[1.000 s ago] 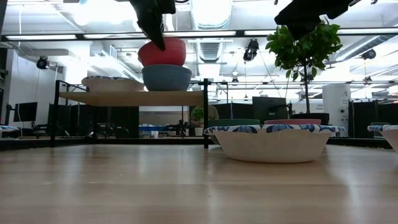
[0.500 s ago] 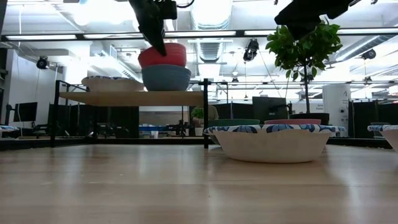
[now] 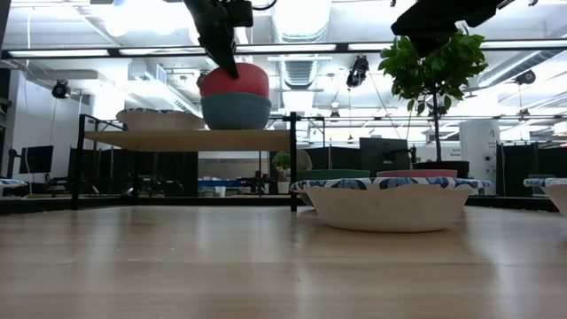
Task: Place and stack bowls onto a shelf
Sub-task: Stack the orange bowl on top of the blue bowl
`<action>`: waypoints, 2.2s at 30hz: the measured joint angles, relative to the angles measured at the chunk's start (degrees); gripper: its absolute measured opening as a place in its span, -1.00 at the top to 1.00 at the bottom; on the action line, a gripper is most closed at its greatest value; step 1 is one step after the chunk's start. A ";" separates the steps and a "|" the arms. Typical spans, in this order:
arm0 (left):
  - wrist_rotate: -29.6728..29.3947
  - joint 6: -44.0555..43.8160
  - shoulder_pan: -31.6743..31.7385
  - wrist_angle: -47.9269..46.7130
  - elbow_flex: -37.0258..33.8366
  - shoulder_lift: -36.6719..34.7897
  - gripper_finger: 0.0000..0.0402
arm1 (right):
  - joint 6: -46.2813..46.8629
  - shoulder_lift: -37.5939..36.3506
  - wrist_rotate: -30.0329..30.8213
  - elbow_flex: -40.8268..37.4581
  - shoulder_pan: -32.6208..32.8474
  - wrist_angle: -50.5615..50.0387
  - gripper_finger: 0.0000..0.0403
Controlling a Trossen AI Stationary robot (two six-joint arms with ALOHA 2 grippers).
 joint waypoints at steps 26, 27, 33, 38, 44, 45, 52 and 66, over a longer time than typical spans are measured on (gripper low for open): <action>-0.20 -0.94 -0.33 -1.26 0.07 -1.32 -0.07 | 0.01 -0.01 0.00 0.00 0.00 -0.12 0.79; -0.20 -0.96 -0.33 -1.57 0.22 -1.43 -0.09 | 0.01 0.00 0.00 0.00 0.01 -0.11 0.79; -0.13 -1.10 -0.33 -5.41 5.15 -1.53 -0.10 | -0.28 0.00 0.89 -0.02 0.00 -0.13 0.79; 1.87 -2.70 -0.32 -3.28 8.39 -1.60 -0.10 | -0.35 0.00 0.90 -0.02 0.02 -0.13 0.79; 3.85 -4.51 -0.33 4.31 8.11 -1.53 0.00 | -0.36 0.00 0.90 -0.10 0.01 -0.13 0.79; 3.85 -5.24 -0.33 5.85 7.82 -1.51 0.04 | -0.37 0.00 0.90 -0.12 0.01 -0.13 0.79; 3.85 -6.94 -0.33 10.98 3.34 -1.44 0.38 | -0.39 0.00 0.90 -0.15 0.00 -0.13 0.79; 3.56 -8.12 -0.33 17.63 -6.93 -2.15 0.82 | -0.42 0.00 0.90 -0.17 0.01 -0.11 0.79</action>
